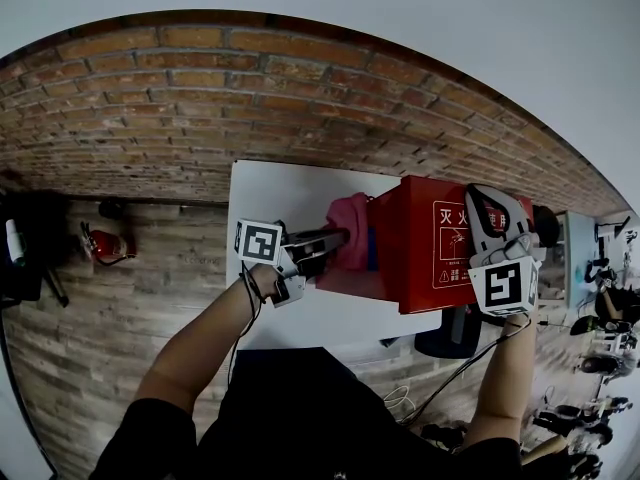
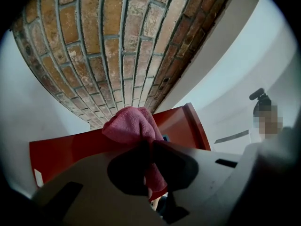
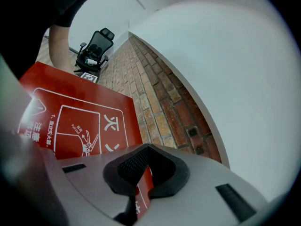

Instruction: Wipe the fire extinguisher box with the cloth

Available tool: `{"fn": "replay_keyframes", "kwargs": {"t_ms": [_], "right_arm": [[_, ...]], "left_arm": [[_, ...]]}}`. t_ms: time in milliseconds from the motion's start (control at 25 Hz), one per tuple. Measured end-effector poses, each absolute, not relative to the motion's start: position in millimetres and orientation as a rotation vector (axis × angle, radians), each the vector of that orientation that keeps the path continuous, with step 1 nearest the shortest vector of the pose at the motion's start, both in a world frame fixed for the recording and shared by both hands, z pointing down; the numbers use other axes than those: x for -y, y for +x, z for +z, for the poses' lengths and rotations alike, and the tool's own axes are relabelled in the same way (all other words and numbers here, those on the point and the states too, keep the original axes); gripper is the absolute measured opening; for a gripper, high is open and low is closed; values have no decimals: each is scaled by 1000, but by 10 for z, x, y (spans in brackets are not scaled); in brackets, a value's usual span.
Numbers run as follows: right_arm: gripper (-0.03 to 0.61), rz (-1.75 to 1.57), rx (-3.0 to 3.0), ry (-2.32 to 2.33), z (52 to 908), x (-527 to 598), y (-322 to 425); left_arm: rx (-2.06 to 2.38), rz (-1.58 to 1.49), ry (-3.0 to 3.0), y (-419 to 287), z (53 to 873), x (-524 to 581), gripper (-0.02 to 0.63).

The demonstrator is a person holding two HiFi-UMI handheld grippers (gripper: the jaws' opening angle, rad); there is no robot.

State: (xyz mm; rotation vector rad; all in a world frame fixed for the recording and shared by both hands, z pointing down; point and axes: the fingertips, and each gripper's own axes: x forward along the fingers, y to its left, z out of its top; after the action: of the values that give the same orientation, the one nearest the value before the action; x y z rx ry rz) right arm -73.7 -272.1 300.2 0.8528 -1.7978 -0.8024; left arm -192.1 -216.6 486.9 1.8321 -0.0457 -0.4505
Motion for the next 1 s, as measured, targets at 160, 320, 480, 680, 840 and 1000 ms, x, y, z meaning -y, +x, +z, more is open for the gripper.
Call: {"fn": "replay_keyframes", "kwargs": {"t_ms": [160,320,480,680,840,1000], "right_arm": [[20,-797,1791,861,2996,2721,-725],[20,-802,1799,858,2997,2719,-737],[20,-802,1796,851,3003,2722,-733],[20,-803,1795,850,3009,2725,-736],[20,-800,1799,851,3010,2725,-738],[20,-807,1803,848,3012,2728,-739]], "left_arm": [[46,-447,1852,-1922,4940,2171,63],[56,-437,1866,-1919,5023,2170,63],[60,-436,1860,-1910,5083,2174,63],[69,-423,1861,-1913,5164,2177,63],[77,-416,1866,-1914,5228,2169,63],[94,-413,1872,-1921,5329,2169,63]]}}
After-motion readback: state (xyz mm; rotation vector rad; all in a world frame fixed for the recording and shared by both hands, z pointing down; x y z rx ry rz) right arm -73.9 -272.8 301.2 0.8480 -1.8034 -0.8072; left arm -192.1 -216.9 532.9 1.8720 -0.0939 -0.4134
